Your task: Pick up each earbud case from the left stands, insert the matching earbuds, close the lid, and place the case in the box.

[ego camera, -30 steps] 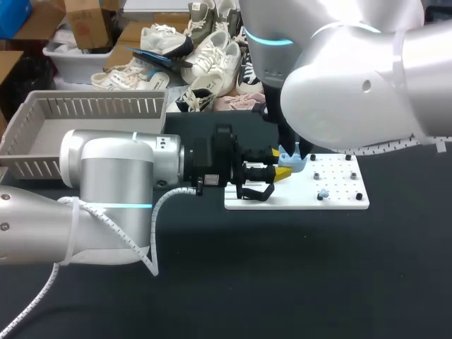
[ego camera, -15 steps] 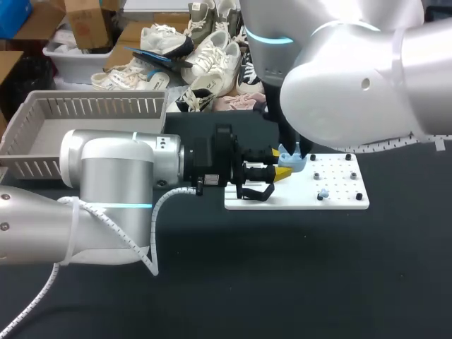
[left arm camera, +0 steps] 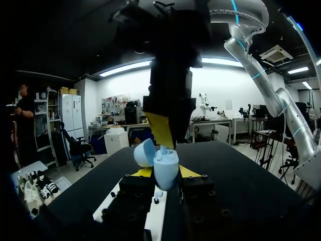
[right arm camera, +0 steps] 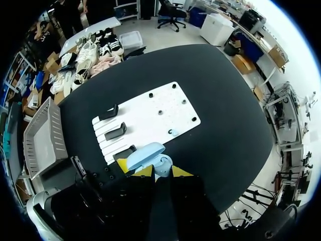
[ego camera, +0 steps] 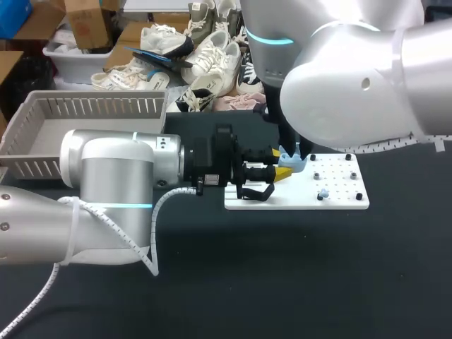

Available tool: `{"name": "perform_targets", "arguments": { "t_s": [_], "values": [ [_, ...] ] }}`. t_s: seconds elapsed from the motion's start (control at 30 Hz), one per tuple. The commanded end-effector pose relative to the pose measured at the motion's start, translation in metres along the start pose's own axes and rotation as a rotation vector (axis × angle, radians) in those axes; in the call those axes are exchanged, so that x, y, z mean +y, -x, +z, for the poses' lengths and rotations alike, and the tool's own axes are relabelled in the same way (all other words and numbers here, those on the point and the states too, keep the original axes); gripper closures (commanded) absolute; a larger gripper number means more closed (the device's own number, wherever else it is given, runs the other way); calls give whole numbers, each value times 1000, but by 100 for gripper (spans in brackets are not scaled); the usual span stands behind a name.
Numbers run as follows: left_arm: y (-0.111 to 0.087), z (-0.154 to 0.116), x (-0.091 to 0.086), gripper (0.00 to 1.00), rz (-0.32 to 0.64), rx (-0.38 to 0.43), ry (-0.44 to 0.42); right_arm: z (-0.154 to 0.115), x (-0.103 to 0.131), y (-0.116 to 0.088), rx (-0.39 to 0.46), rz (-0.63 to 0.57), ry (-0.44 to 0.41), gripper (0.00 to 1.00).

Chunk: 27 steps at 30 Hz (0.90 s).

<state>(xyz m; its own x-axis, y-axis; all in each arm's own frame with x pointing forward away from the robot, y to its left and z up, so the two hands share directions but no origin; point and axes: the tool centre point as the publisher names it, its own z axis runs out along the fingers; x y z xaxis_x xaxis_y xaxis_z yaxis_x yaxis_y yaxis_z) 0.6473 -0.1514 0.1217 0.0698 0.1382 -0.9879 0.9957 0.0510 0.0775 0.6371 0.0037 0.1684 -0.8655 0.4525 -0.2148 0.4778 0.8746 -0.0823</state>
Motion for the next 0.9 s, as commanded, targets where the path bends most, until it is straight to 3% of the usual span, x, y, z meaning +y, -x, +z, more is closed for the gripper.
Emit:
{"name": "perform_targets", "arguments": {
  "t_s": [0.03,0.9],
  "values": [
    [-1,0,0,100,1,-2,5,1,-1,-2,-1,2,-4,100],
    [-1,0,0,100,1,-2,5,4,-2,-2,9,9,-5,100]
  ]
}}
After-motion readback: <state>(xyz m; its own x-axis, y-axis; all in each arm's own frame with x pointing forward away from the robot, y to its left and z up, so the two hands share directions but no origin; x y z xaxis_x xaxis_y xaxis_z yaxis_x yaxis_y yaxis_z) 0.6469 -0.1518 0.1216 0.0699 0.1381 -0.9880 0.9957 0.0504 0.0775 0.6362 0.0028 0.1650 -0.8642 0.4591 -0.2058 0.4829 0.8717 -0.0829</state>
